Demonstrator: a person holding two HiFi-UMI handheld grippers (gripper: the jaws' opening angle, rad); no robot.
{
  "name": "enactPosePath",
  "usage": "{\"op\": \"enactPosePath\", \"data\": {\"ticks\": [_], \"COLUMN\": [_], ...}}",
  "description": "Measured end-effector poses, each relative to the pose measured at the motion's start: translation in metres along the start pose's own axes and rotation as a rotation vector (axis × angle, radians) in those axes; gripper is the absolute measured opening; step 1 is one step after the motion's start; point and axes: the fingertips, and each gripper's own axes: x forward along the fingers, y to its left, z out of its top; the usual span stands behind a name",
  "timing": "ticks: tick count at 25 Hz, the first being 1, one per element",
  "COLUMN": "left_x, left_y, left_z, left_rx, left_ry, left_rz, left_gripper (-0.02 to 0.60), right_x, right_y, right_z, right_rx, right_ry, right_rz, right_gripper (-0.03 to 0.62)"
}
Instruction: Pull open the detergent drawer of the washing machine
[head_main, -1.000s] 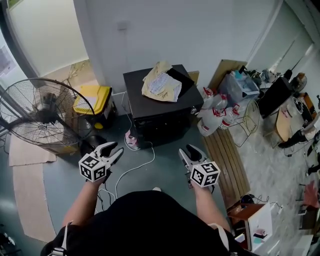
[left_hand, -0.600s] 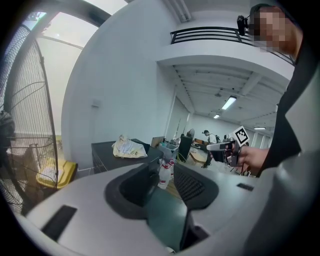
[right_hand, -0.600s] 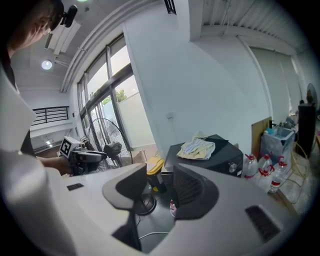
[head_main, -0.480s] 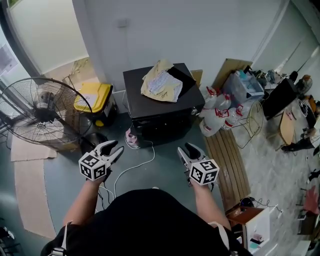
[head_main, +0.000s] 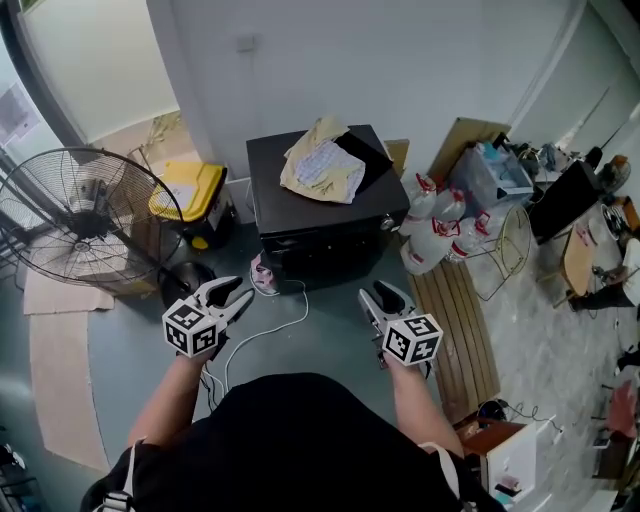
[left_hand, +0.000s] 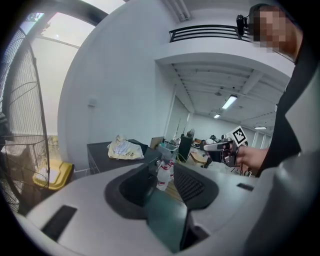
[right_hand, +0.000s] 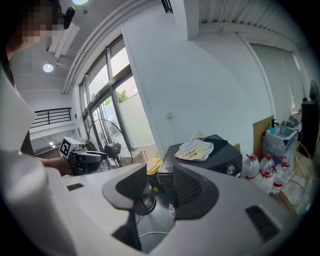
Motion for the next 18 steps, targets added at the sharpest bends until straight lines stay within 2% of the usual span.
{"op": "enactPosePath", "data": {"ticks": [18], "left_x": [-0.002], "left_y": [-0.007], "left_z": [0.0], "left_rx": [-0.007], "left_ry": [-0.011], "left_rz": [0.011], "left_gripper": [0.163], "right_x": [-0.011], "right_y": [0.0], "right_z": [0.006], "right_rx": [-0.006], "right_ry": [-0.01], "right_rz": [0.012], "right_gripper": [0.167]}}
